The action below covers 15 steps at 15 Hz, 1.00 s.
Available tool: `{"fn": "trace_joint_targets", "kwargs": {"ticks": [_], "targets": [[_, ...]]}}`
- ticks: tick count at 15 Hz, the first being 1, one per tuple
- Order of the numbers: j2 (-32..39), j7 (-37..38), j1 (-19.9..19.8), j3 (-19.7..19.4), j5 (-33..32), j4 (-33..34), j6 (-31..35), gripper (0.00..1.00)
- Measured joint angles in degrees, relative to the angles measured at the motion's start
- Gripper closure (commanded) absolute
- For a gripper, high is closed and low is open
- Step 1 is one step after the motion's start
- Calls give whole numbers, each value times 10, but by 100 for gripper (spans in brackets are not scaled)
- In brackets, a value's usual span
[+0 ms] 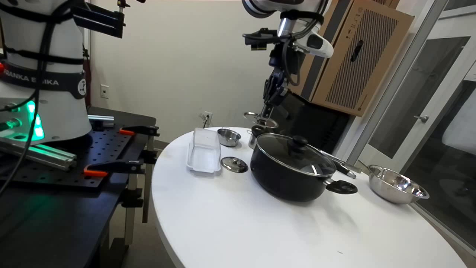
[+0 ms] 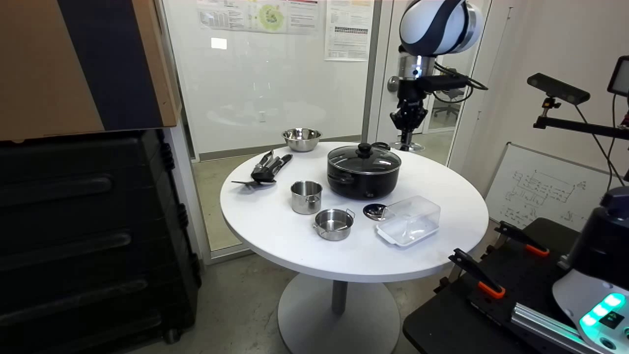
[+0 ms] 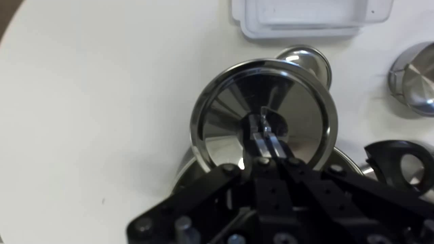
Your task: Remove the lid from the pot and put it on the table
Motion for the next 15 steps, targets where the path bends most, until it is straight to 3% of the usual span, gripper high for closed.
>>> {"fn": "trace_joint_targets", "kwargs": {"ticks": [4, 8, 15], "targets": [[-16, 3, -34, -34, -17, -48, -7, 100], [16, 70, -48, -45, -102, -49, -3, 100], [142, 233, 26, -28, -191, 9, 24, 100]]}}
